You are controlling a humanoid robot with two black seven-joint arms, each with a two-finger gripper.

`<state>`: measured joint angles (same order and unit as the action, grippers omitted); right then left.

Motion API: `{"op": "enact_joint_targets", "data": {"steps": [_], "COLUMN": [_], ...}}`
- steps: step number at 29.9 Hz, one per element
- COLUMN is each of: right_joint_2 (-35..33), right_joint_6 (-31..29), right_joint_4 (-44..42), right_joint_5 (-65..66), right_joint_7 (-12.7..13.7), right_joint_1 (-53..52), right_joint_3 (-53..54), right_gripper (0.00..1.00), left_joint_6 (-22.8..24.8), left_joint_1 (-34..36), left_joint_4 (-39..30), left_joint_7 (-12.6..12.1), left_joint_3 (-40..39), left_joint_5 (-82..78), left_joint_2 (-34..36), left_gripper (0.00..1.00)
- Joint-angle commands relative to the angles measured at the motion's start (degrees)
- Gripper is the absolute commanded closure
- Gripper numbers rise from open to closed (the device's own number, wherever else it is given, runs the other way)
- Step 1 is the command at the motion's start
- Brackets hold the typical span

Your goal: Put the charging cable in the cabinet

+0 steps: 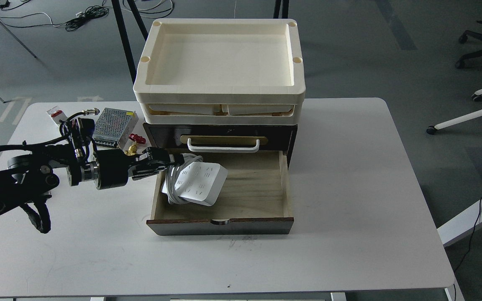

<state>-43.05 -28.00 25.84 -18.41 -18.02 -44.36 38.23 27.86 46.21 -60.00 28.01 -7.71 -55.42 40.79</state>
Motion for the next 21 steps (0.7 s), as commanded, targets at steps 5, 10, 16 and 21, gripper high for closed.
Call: {"op": "enact_joint_targets", "data": {"steps": [5, 10, 16, 21], "right_joint_2": [-0.1, -0.4, -1.2, -1.0], "right_joint_6": [0.0, 0.0, 0.0, 0.0], "right_joint_4": [0.0, -0.1, 0.0, 0.6], "right_joint_5": [0.0, 0.0, 0.0, 0.0], "right_joint_7": [0.0, 0.0, -0.1, 0.0], "right_joint_1": [0.1, 0.1, 0.1, -0.9], "right_joint_3": [0.0, 0.0, 0.1, 1.1], "right_gripper": [0.01, 0.01, 0.01, 0.01], "left_joint_6": [0.1, 0.1, 0.1, 0.1], "left_joint_1": [-0.1, -0.5, -4.9, -5.0], "left_joint_4": [0.3, 0.8, 5.5, 6.7], "left_joint_7": [0.0, 0.0, 0.0, 0.0], "left_joint_3": [-4.4, -4.5, -4.8, -6.5], "left_joint_5": [0.2, 0.3, 6.3, 19.1], "left_joint_2": [1.2, 6.2, 12.8, 16.3], "left_gripper": [0.01, 0.01, 0.01, 0.01]}}
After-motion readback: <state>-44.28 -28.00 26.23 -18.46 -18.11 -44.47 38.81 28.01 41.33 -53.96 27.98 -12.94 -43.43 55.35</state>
